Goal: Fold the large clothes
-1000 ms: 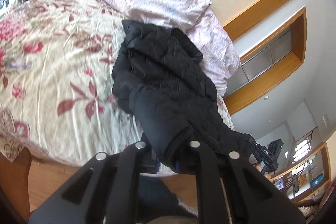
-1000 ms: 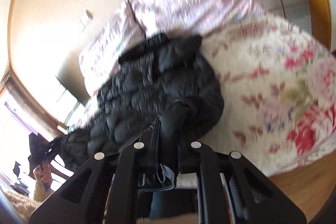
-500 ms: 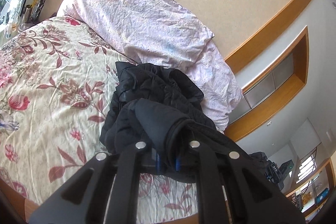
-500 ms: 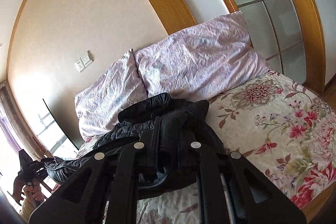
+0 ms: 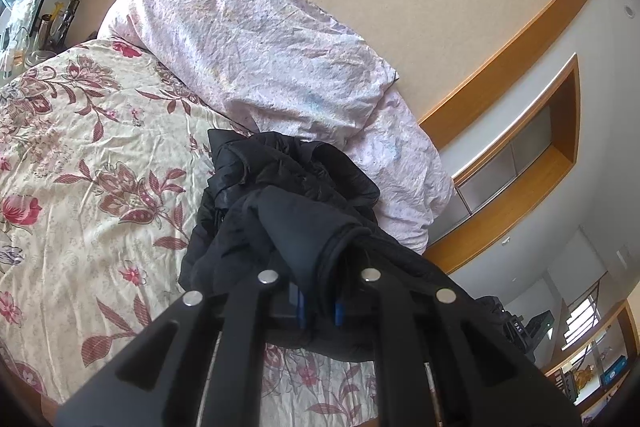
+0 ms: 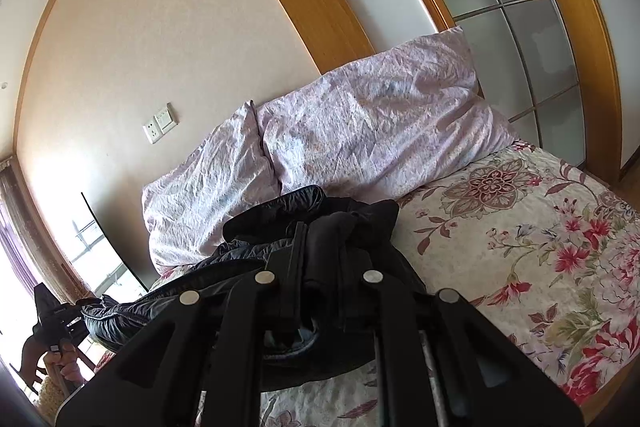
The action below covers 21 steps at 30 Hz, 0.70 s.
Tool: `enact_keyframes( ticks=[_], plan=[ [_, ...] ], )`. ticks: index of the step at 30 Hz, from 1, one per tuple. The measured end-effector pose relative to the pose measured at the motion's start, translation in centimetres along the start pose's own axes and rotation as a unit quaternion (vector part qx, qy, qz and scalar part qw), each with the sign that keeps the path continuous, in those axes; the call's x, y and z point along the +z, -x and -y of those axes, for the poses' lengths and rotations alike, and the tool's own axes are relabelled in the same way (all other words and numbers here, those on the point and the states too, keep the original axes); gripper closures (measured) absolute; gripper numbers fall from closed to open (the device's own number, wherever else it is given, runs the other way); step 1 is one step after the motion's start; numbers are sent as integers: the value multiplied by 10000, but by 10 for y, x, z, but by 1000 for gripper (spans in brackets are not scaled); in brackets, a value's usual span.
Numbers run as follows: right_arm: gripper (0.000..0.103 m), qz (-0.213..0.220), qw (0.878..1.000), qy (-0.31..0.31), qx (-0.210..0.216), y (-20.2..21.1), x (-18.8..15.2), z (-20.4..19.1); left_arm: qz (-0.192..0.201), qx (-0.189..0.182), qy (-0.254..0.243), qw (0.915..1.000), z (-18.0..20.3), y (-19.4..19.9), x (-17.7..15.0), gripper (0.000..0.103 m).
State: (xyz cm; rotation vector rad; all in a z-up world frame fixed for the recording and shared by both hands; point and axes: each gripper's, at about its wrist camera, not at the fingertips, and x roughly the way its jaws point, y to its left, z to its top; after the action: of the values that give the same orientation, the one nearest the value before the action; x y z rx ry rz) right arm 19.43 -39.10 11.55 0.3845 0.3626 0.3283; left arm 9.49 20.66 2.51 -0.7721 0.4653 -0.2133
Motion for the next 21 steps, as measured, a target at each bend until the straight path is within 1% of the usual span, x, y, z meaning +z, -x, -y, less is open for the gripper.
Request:
enact_keyframes(
  ticks=[4,7,10,14,18,21],
  plan=[
    [92,153,9998,96,-60,1,4,-6,93,-19,-35,9999,3,0,4,93],
    [92,319,9992,222,-137,-6,16,-16,207,31,-136,9997,11,-7,17,93],
    [92,558,9973,398,-273,-22,33,-30,417,120,-280,9987,22,-17,35,93],
    [92,796,9933,587,-591,-51,48,-45,700,286,-475,9960,34,-39,63,93],
    [92,836,9873,743,-1130,-102,60,-54,802,557,-563,9936,37,-75,88,93],
    [92,741,9792,922,-1649,-152,66,-60,831,922,-709,9897,38,-113,108,93]
  ],
)
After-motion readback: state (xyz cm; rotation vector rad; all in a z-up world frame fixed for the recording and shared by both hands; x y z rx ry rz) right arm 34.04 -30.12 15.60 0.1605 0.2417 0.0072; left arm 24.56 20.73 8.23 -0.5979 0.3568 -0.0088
